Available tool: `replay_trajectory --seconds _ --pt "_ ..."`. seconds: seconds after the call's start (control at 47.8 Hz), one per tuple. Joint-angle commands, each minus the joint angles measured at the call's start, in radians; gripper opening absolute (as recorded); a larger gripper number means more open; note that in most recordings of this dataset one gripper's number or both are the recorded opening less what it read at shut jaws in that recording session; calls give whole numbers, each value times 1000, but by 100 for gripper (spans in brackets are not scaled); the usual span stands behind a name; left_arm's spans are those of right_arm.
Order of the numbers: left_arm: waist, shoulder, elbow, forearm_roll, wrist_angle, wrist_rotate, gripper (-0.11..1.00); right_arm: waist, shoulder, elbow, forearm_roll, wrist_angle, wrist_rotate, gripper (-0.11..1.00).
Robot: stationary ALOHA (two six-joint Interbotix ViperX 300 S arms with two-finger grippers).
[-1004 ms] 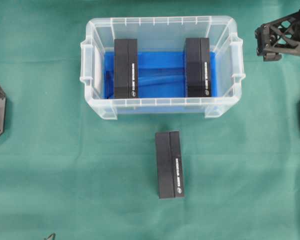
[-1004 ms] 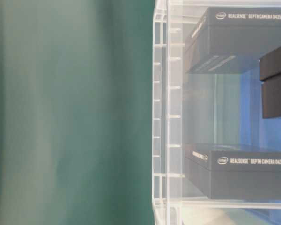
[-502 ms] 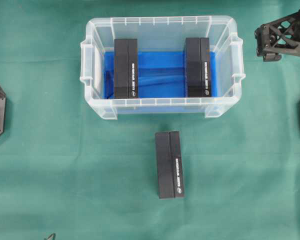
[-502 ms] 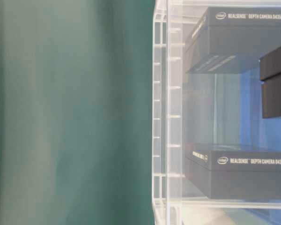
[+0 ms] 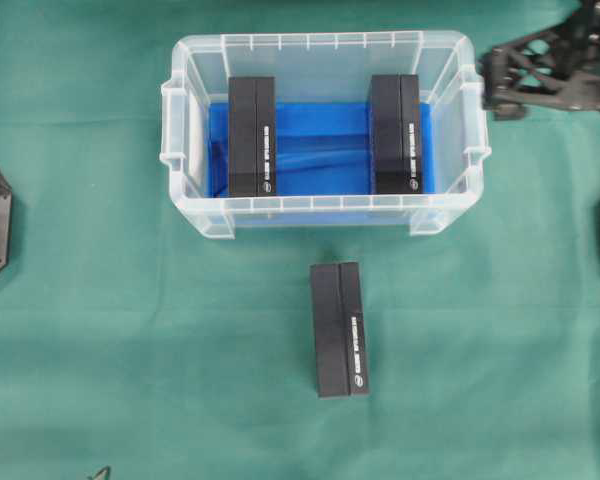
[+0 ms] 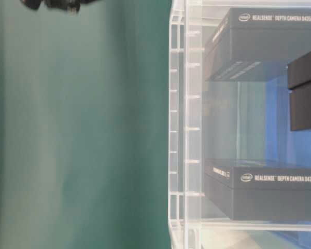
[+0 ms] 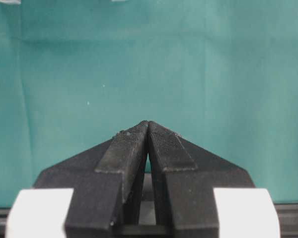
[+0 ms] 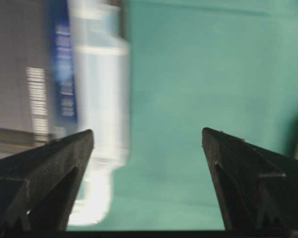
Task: Take the box out of the case with the right arm.
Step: 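Move the right gripper over the left black box in the bin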
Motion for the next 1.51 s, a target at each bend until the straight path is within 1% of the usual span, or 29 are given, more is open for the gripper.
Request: replay_trajectory --seconds 0.0,0.209,0.356,0.377,0.46,0.69,0.816,0.983,1.046,1.276,1.485 --pt "-3 2 -23 3 -3 0 0 15 55 -80 2 -23 -5 89" --pt "-3 2 -23 3 -3 2 0 40 219 -267 -2 -26 -9 89" --pt "-3 0 -23 3 -2 0 0 58 344 -426 -3 -26 -11 89" --pt "-3 0 -25 3 0 0 0 60 353 -436 -3 -26 -11 89" --pt "-3 0 -23 3 0 0 0 72 420 -523 -3 -25 -11 89" --pt "-3 0 -25 3 0 0 0 95 580 -723 2 -25 -12 89" --pt "-3 -5 -25 3 0 2 0 103 643 -807 12 -25 -12 89" --pt "-3 -11 -28 3 0 2 0 110 709 -887 31 -23 -17 89" --pt "-3 -12 -28 3 0 2 0 112 723 -897 35 -23 -25 89" --pt "-3 -14 -28 3 0 0 0 112 732 -899 34 -12 -31 90" --pt "-3 -11 -29 3 0 -2 0 112 733 -899 31 -2 -52 92"
